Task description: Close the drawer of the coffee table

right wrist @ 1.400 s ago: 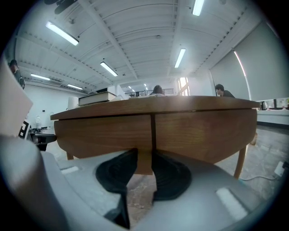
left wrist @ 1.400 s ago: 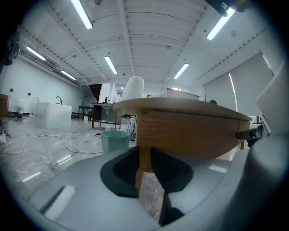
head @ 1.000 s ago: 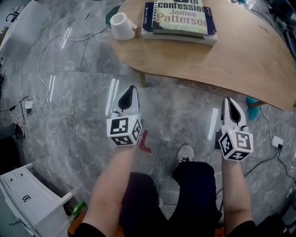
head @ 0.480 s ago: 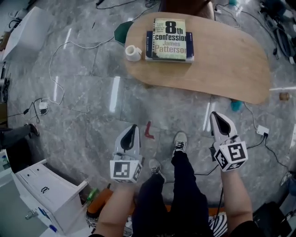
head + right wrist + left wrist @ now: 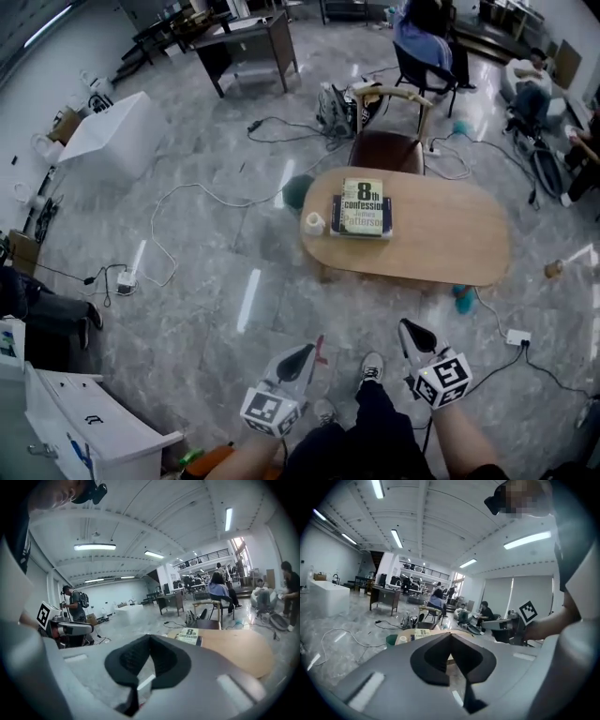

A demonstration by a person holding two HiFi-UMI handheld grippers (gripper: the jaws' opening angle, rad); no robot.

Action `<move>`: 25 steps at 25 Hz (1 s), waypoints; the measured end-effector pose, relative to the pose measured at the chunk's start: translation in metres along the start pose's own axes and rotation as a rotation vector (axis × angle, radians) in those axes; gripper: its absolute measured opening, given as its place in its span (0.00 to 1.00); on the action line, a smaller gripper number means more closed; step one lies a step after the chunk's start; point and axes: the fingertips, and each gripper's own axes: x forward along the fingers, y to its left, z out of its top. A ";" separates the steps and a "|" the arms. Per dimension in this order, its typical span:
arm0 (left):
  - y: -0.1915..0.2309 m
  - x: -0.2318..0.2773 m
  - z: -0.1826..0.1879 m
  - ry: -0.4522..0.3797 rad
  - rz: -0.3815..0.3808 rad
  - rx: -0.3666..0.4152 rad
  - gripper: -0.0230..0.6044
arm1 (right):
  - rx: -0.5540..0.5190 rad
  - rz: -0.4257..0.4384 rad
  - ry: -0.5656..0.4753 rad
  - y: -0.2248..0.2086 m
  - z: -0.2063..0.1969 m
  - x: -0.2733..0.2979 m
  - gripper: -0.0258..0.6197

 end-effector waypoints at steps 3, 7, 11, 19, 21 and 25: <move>-0.019 -0.053 0.012 0.004 -0.046 0.007 0.04 | -0.019 0.026 -0.027 0.057 0.022 -0.034 0.04; -0.041 -0.110 0.013 -0.004 -0.108 -0.014 0.04 | -0.022 0.039 -0.058 0.115 0.030 -0.076 0.04; -0.060 -0.154 0.006 0.004 -0.170 -0.028 0.04 | -0.021 0.026 -0.066 0.164 0.022 -0.115 0.04; -0.103 -0.193 0.004 0.010 -0.261 -0.070 0.04 | -0.012 0.053 -0.025 0.215 0.001 -0.170 0.04; -0.115 -0.198 0.006 0.012 -0.281 -0.068 0.04 | 0.003 0.059 -0.017 0.221 -0.004 -0.181 0.04; -0.143 -0.201 0.009 0.016 -0.298 -0.055 0.04 | 0.004 0.084 -0.007 0.224 -0.008 -0.198 0.04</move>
